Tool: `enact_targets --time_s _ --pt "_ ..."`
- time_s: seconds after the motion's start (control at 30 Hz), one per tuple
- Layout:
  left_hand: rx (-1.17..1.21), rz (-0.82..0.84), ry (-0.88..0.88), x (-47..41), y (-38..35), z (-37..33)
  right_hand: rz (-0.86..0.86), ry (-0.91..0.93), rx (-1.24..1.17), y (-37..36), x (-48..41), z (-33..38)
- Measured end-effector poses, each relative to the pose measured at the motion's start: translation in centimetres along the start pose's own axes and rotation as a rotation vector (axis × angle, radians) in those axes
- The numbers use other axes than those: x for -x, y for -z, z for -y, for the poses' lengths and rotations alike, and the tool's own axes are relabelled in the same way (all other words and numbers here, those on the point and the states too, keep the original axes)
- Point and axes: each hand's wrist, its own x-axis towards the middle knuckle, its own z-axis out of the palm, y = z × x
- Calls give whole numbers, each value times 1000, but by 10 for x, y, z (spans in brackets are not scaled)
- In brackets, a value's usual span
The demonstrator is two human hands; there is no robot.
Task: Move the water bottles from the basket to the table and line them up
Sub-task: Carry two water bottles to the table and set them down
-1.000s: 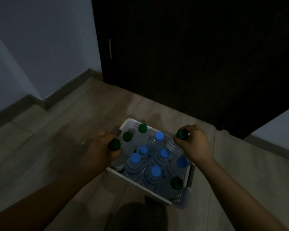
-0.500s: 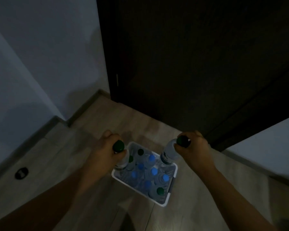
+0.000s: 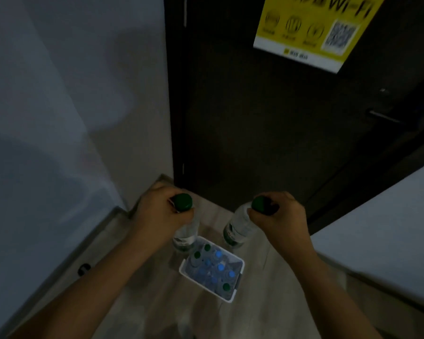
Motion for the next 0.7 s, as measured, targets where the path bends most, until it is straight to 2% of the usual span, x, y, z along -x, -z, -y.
enact_targets --time_s 0.17,0.37,0.5,0.7 --pt "57 -85 -64 13 74 -70 -46 98 -107 63 8 89" --pt "220 -262 -171 28 128 -137 -153 208 -367 113 5 166" --pt "357 -377 -188 36 148 -170 -112 331 -634 131 -6 199" --pt "364 -655 -198 52 158 -211 -62 548 -704 147 -24 235"
